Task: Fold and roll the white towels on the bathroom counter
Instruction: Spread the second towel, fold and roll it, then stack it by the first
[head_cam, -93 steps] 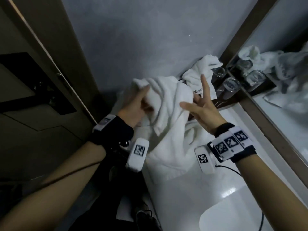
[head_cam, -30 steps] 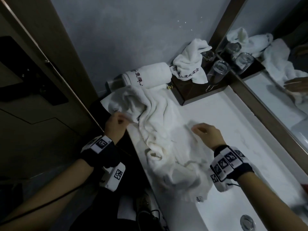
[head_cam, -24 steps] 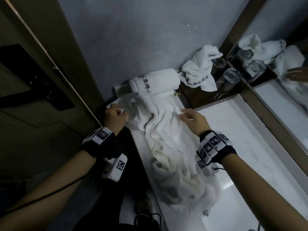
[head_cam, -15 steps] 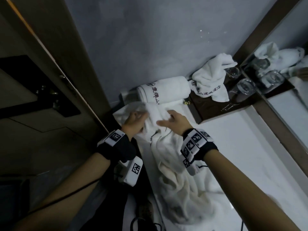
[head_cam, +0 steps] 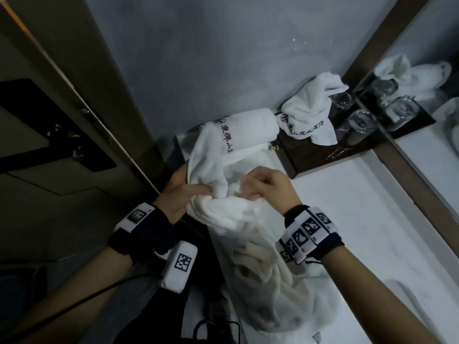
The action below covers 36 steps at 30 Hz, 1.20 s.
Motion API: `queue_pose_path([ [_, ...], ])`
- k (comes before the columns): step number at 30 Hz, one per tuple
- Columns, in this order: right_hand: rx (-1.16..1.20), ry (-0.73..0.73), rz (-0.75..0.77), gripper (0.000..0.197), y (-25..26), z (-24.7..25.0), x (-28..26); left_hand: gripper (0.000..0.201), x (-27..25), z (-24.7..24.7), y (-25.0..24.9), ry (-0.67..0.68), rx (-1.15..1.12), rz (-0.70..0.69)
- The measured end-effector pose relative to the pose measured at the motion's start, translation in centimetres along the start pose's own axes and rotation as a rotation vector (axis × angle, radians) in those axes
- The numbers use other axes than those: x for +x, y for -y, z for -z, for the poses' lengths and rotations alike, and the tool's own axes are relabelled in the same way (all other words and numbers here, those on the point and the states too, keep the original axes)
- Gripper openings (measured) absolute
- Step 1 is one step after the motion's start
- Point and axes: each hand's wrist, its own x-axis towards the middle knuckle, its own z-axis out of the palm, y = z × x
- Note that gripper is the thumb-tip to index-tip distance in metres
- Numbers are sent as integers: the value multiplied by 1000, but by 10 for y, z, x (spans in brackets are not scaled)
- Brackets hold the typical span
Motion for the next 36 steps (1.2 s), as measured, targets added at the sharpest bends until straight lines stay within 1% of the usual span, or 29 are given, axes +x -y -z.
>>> queue_pose_path([
  [1,-67,-75,4,22,0,6,3,41,-3,-6,-7,37,21,-9],
  [2,-208,-91,-8,45,-1,11,5,39,-5,-12,-14,63,39,-28],
  [3,-355,-35,-30,71,-2,14,6,42,-8,-18,-19,95,21,-64],
  [4,-470,59,-61,95,-3,16,7,43,-12,-23,-24,138,-21,-108],
  [5,-530,153,-95,111,-4,15,6,43,-15,-28,-29,171,-51,-141],
  [6,-539,228,-126,119,-5,12,5,39,-17,-32,-33,198,-69,-171],
  [7,-511,285,-154,120,-5,9,3,33,-19,-36,-35,219,-81,-193],
  [8,-441,330,-176,113,-7,6,2,29,-20,-40,-38,237,-92,-214],
  [9,-357,368,-183,93,-8,4,0,30,-19,-42,-39,252,-113,-230],
  [10,-302,382,-180,69,-11,4,-1,35,-19,-45,-40,259,-142,-236],
  [11,-298,368,-158,47,-13,5,-2,41,-18,-46,-41,252,-168,-233],
  [12,-296,346,-133,32,-15,6,-5,46,-18,-47,-42,239,-182,-231],
  [14,-265,257,-92,13,-16,8,-10,49,-18,-44,-45,209,-190,-230],
  [15,-254,183,-61,10,-13,13,-12,46,-17,-42,-46,193,-179,-232],
  [17,-301,-33,21,35,-7,24,-10,38,-17,-34,-49,107,-148,-242],
  [18,-303,-155,63,41,-1,33,-9,36,-16,-29,-52,55,-127,-245],
  [19,-289,-265,104,42,4,42,-8,35,-14,-24,-53,6,-104,-252],
  [22,-225,-596,196,32,21,70,-2,33,-8,-12,-56,-142,-20,-274],
  [23,-228,-688,215,30,26,77,1,32,-3,-8,-55,-172,26,-288],
  [25,-239,-795,239,27,33,86,7,28,7,-3,-54,-203,189,-311],
  [27,-258,-854,246,22,37,91,16,17,22,1,-52,-229,352,-342],
  [29,-242,-840,271,21,40,92,25,13,36,4,-50,-254,445,-354],
  [30,-259,-796,283,25,41,91,28,16,43,6,-49,-272,475,-352],
  [32,-358,-646,294,33,40,87,33,27,54,6,-45,-291,444,-306],
  [33,-400,-558,290,37,38,85,35,34,57,4,-42,-290,390,-254],
  [35,-484,-409,229,47,28,82,34,51,56,1,-32,-287,337,-152],
  [36,-544,-363,185,51,21,81,32,56,51,1,-23,-284,346,-125],
])
